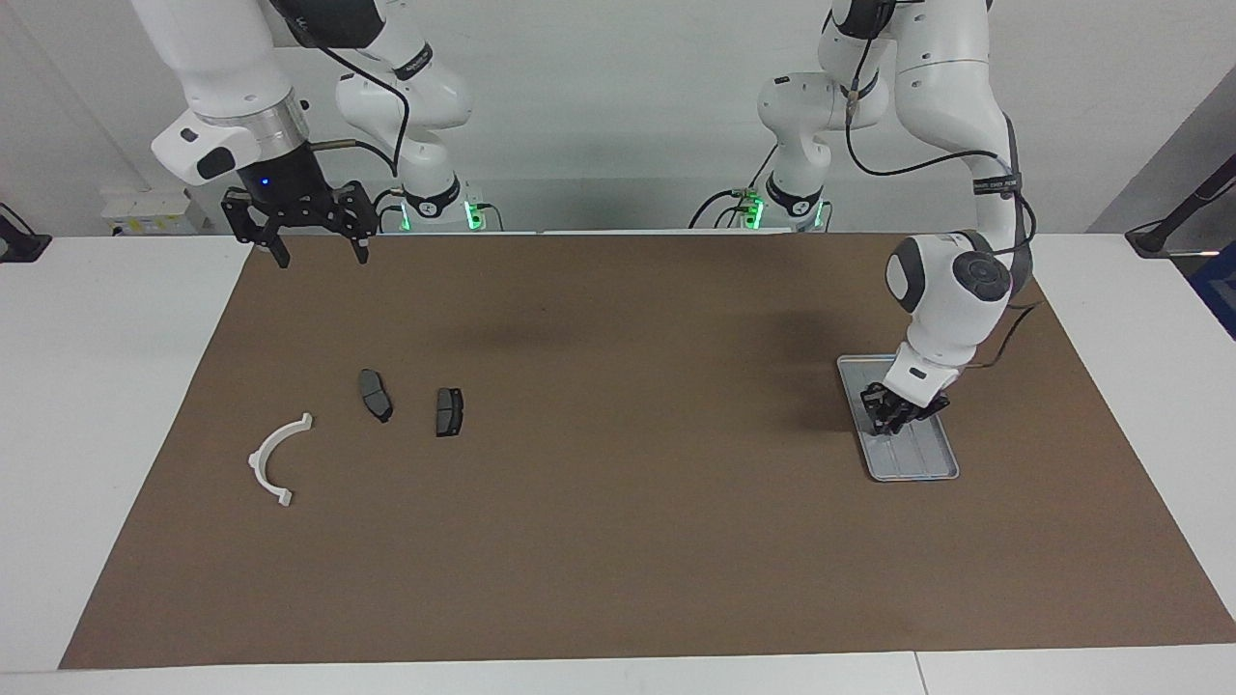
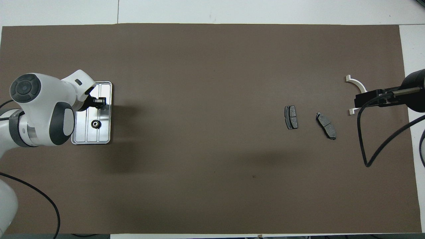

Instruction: Pick bearing gear from pile to tray

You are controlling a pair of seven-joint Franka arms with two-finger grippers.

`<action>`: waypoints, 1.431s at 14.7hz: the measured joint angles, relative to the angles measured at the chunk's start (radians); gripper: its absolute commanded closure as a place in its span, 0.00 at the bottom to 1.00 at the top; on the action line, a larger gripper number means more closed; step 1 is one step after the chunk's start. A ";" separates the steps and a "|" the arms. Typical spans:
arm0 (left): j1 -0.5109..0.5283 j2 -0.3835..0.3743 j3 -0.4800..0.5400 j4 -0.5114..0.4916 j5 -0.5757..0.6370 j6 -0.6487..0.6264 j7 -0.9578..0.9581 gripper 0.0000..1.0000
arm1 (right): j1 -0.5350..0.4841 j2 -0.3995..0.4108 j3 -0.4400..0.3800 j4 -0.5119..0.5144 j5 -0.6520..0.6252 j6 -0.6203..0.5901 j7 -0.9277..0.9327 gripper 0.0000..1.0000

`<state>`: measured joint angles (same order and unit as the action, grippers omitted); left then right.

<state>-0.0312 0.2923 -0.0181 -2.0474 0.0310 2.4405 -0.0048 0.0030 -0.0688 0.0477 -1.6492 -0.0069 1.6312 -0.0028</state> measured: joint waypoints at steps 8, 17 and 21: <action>0.000 0.011 0.000 -0.001 0.000 0.017 0.000 1.00 | 0.004 0.000 0.004 -0.008 0.001 -0.001 0.000 0.00; 0.000 0.012 0.000 -0.001 0.000 0.021 0.000 1.00 | 0.004 0.000 0.008 -0.010 0.001 -0.001 0.000 0.00; 0.000 0.012 0.000 -0.001 0.000 0.021 0.002 0.20 | 0.004 0.000 0.010 -0.010 0.001 -0.001 0.000 0.00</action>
<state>-0.0312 0.3045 -0.0184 -2.0486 0.0311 2.4619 -0.0026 0.0073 -0.0688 0.0578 -1.6589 -0.0057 1.6303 -0.0028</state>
